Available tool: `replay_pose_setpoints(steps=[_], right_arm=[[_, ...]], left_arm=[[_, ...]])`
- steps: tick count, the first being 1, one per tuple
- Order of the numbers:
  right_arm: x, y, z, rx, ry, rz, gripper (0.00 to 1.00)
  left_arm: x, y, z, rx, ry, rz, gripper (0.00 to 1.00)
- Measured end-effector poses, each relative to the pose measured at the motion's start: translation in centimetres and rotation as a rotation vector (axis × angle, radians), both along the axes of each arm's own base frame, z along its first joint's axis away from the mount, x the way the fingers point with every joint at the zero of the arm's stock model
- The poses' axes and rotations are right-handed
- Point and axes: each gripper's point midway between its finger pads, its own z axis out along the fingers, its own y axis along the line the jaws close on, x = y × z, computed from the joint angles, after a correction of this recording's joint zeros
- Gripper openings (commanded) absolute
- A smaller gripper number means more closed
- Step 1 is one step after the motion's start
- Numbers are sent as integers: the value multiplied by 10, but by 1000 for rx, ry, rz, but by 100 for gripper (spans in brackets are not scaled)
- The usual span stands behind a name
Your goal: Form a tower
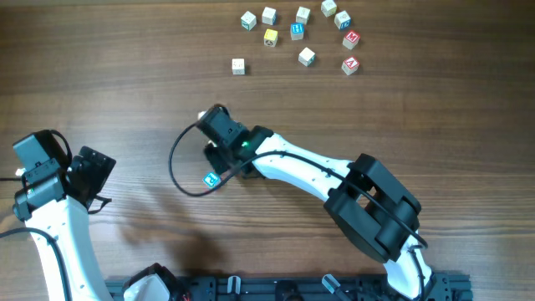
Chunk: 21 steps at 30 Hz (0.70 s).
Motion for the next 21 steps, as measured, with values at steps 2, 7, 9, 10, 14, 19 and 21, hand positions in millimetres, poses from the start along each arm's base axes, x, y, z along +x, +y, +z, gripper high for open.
replay_pose_setpoints(steps=[2, 7, 9, 10, 14, 19, 21], right_arm=[[-3, 6, 2, 6, -27, 101, 5], [-3, 14, 6, -5, -114, 270, 5], [-3, 13, 4, -20, -128, 303, 5], [-4, 13, 0, -32, -132, 323, 5], [-6, 10, -14, -72, -141, 388, 11], [-8, 8, -17, -101, -167, 463, 36], [-8, 8, -17, -104, -173, 473, 46]], left_arm=[[0, 0, 0, 0, 0, 0, 100], [0, 0, 0, 0, 0, 0, 100], [0, 0, 0, 0, 0, 0, 100], [0, 0, 0, 0, 0, 0, 100], [0, 0, 0, 0, 0, 0, 100], [0, 0, 0, 0, 0, 0, 100], [0, 0, 0, 0, 0, 0, 100]])
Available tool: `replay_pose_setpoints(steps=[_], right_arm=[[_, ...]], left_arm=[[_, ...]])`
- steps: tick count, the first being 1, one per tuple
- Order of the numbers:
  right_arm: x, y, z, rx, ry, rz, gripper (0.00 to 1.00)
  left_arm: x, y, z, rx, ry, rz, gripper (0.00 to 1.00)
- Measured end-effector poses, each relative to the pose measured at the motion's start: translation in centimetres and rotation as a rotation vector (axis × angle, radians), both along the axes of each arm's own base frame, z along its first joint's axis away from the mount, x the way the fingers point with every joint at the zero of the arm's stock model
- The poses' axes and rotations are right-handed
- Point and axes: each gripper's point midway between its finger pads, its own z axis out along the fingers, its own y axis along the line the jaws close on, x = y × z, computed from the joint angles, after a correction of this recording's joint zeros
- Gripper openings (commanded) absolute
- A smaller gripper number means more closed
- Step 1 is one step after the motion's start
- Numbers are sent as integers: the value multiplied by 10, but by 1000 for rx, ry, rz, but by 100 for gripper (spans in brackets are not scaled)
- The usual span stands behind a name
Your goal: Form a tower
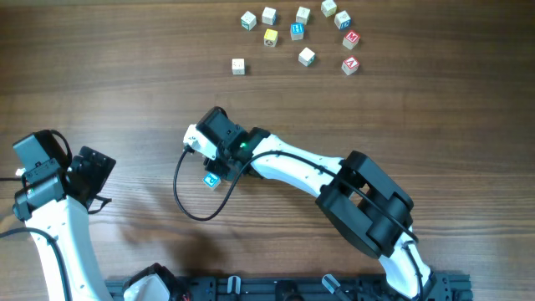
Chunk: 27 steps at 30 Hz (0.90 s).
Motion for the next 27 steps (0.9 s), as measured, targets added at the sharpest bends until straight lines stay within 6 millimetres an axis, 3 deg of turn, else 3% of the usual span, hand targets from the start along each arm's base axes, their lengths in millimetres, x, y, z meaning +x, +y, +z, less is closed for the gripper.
replay_pose_setpoints(steps=[4, 7, 8, 13, 18, 21, 24, 27], right_arm=[[0, 0, 0, -3, -6, 11, 64], [0, 0, 0, -3, -9, 17, 97], [0, 0, 0, -4, -10, 18, 99], [1, 2, 17, -20, 29, -17, 100], [6, 1, 58, -50, 78, -116, 100], [17, -7, 99, -33, 145, -334, 100], [29, -18, 120, 45, 282, -606, 100], [38, -26, 124, 119, 420, -820, 100]], left_arm=[[0, 0, 0, 0, 0, 0, 100], [0, 0, 0, 0, 0, 0, 100], [0, 0, 0, 0, 0, 0, 100], [0, 0, 0, 0, 0, 0, 100], [1, 0, 0, 2, -3, 0, 100], [1, 0, 0, 2, -3, 0, 100], [1, 0, 0, 2, -3, 0, 100], [1, 0, 0, 2, -3, 0, 100]])
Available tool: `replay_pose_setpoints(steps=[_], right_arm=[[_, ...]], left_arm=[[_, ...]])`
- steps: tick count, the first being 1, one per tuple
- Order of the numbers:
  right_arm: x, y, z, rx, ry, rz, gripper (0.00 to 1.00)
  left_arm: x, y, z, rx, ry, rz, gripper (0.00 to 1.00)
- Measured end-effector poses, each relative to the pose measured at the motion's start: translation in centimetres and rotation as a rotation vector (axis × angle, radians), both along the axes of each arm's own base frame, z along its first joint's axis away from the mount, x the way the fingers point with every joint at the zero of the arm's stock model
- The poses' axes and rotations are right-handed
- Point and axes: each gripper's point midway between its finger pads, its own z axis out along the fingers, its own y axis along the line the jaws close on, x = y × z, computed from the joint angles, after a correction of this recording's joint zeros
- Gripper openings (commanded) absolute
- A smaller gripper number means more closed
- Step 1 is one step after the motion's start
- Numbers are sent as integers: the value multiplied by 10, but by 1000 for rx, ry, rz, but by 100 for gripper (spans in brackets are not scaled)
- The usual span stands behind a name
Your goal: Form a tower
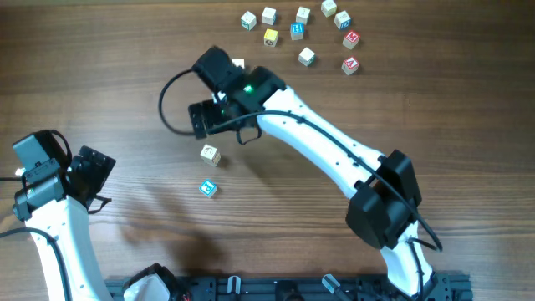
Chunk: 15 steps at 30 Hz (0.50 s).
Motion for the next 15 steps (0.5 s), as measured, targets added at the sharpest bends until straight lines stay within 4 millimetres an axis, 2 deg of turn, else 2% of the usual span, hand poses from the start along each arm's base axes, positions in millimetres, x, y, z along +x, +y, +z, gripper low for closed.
replay_pose_setpoints(steps=[8, 15], right_arm=[[-7, 9, 2, 123, 220, -422, 99], [-5, 4, -4, 117, 248, -532, 100]], left_arm=[[0, 0, 0, 0, 0, 0, 100], [0, 0, 0, 0, 0, 0, 100]])
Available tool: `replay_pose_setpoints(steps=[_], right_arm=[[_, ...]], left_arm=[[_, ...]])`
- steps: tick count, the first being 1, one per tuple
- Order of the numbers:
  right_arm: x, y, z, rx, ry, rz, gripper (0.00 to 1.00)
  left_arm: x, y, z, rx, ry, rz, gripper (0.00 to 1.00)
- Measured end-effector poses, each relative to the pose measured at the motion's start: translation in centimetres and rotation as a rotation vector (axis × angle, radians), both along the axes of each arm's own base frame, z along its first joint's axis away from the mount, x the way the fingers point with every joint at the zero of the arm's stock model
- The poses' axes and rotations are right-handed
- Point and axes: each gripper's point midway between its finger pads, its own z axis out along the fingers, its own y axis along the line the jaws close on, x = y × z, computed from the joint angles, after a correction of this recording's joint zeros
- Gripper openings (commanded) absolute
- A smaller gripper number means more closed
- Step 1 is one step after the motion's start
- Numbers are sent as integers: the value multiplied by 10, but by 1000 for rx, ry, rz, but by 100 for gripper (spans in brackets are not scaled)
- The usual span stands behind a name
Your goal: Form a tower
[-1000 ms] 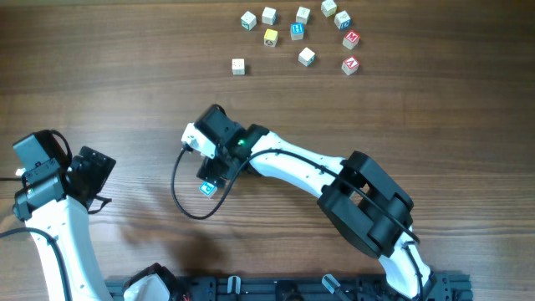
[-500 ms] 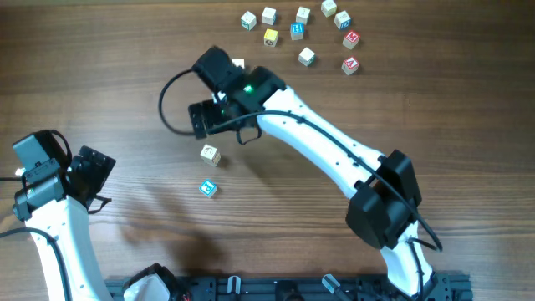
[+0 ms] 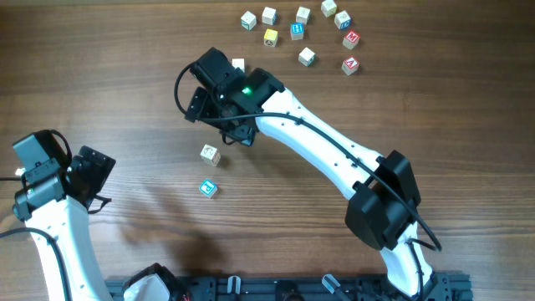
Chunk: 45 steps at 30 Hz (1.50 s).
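My right gripper (image 3: 194, 100) hangs over bare table at the upper left of centre, open with nothing in it. Below it, a tan block (image 3: 209, 154) and a blue block (image 3: 208, 189) lie apart on the table, neither on the other. Half hidden beside the right wrist is a white block (image 3: 239, 63). Several more loose blocks sit at the far edge, among them a yellow one (image 3: 270, 37) and a red one (image 3: 350, 65). My left gripper (image 3: 94, 171) rests at the lower left, far from every block; its jaws cannot be made out.
The right arm (image 3: 334, 150) stretches diagonally from the bottom right across the middle of the table. Its black cable (image 3: 180, 84) loops out to the left of the wrist. The left arm (image 3: 58, 226) stands at the lower left edge.
My right gripper has shifted a little up and turned, away from the two lone blocks. The tan and blue blocks lie where they were. The left arm has not moved.
My right gripper was low over the blue block. Then it was just up and left of that block with a pale block in its fingers. By the last earlier moment it had let go; the tan block lay beside the blue one, which had shifted slightly, and the gripper was farther back.
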Motion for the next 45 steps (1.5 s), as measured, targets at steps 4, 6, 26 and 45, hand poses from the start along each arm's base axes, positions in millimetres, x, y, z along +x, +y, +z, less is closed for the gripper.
replay_pose_setpoints(steps=[4, 6, 26, 45], right_arm=[[-8, -11, -7, -62, 5, 65, 100], [-17, -22, -12, -120, 24, 129, 100], [-104, -4, -47, -155, -5, 219, 100], [-110, 17, -112, -103, 146, 127, 71]], left_arm=[[0, 0, 0, 0, 0, 0, 100], [0, 0, 0, 0, 0, 0, 100], [0, 0, 0, 0, 0, 0, 100], [0, 0, 0, 0, 0, 0, 100]])
